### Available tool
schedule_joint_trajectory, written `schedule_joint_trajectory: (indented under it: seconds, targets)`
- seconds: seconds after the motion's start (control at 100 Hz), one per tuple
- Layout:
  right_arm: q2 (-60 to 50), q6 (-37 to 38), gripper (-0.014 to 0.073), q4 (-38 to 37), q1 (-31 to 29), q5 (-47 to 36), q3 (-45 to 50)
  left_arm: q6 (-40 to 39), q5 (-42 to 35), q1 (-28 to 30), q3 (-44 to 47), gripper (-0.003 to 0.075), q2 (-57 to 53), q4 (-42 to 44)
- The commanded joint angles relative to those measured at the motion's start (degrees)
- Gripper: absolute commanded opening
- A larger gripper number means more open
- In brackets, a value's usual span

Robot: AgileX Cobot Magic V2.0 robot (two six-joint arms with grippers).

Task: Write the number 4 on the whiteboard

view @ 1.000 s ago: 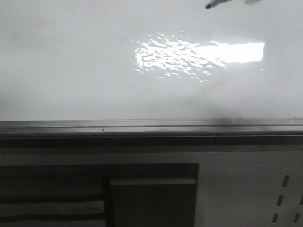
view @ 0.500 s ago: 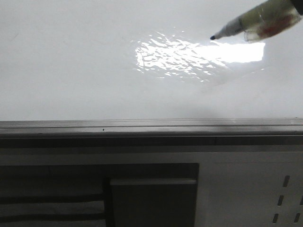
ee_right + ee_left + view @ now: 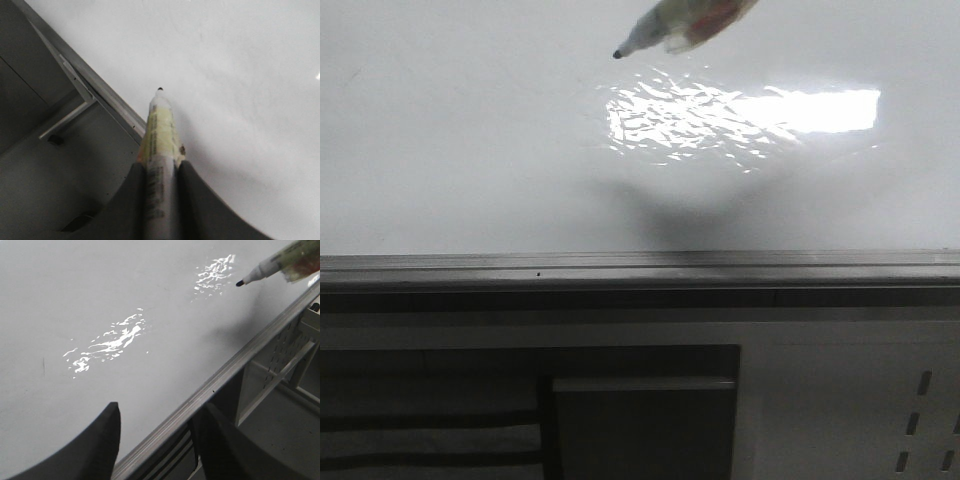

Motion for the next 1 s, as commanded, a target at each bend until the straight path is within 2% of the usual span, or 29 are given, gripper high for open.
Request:
schedule_joint_trajectory:
  seconds: [0.0, 0.62, 0.92, 0.99]
  targets:
    - [0.71, 0.14, -0.0046, 1.27, -0.23, -7.97, -1.04, -0.57, -4.95, 0.13, -1.48, 0.0335, -0.09, -1.69]
    - [8.20, 0.14, -0.0045, 0.92, -2.36, -12.30, -1.04, -0.57, -5.06, 0.13, -1.48, 0.0335, -0.09, -1.69]
    - [11.39, 0.48, -0.0046, 0.60, -1.01, -9.21, -0.57, -0.57, -5.06, 0.13, -1.48, 0.0335, -0.09, -1.69]
    - [10.37, 0.71, -0.0046, 0.58, -2.60, -8.16, -0.57, -0.57, -5.06, 0.13, -1.48, 0.0335, -0.09, -1.69]
